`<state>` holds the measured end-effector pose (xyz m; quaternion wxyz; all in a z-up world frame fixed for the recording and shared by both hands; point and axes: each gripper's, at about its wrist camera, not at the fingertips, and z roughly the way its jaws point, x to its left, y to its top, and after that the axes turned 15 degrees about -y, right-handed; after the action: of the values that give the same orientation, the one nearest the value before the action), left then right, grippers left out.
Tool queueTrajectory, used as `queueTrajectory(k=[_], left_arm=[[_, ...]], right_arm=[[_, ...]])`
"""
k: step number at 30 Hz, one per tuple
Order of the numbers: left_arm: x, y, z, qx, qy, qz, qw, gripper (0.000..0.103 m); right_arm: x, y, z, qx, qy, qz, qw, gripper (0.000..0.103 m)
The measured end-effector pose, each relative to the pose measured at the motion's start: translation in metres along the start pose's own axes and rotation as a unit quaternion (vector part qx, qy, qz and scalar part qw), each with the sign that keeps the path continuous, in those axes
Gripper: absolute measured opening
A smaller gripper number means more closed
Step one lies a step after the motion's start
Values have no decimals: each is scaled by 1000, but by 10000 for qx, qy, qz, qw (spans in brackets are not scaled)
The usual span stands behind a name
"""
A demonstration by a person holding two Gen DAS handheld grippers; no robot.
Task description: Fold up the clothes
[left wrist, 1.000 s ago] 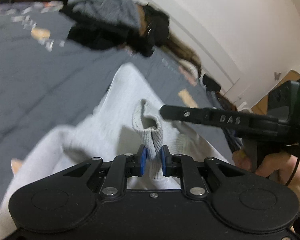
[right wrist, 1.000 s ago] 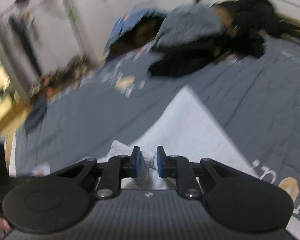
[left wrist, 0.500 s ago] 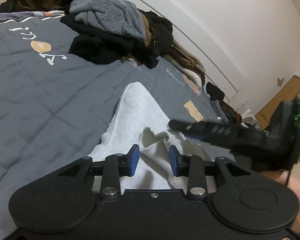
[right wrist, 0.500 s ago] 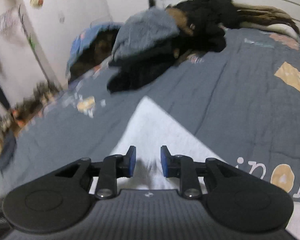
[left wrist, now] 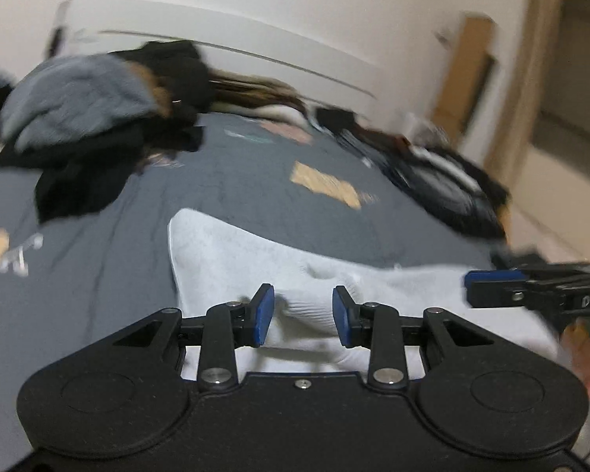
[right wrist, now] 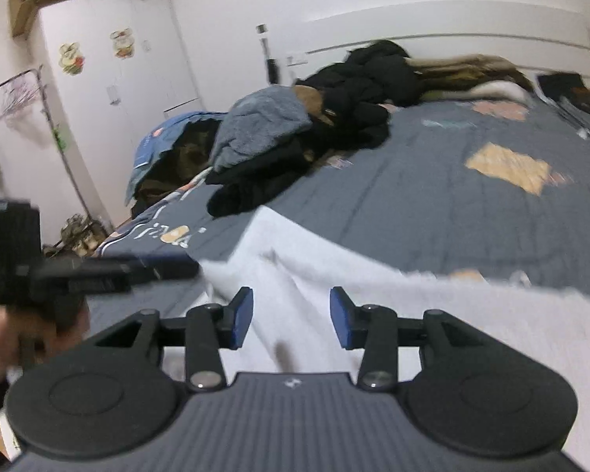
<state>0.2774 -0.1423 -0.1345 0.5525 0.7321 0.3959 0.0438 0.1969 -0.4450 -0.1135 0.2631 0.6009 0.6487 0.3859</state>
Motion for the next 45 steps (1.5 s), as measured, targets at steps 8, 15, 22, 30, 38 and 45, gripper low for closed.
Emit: queueTrajectory(k=[8,15,22,30,38,45], left_arm=[[16,-2,19,716,-570,338,9952,46],[15,-9,51,983,-687,556,9912,59],[16,-3,36,999,-1440,481,9833,28],[20,-8,28,1207,-1464,738,9791,9],[28,-11,23,1171,-1632,427,9787,3],[37,-29,-4,1425,-1753,372,9734,2]], right_arm=[[-24,-34,-39,-382,-259,789,9958,46],[-38,-49,-31,-319,-170,1014,9942,49],[-47,-55,-25,-233,-87,1059,9941,50],[-54,-67,-14,152,-261,1043,9941,51],[-53,-76,-6,286,-278,1037,9938,52],[-59,-80,-3,456,-180,1060,9932,52]])
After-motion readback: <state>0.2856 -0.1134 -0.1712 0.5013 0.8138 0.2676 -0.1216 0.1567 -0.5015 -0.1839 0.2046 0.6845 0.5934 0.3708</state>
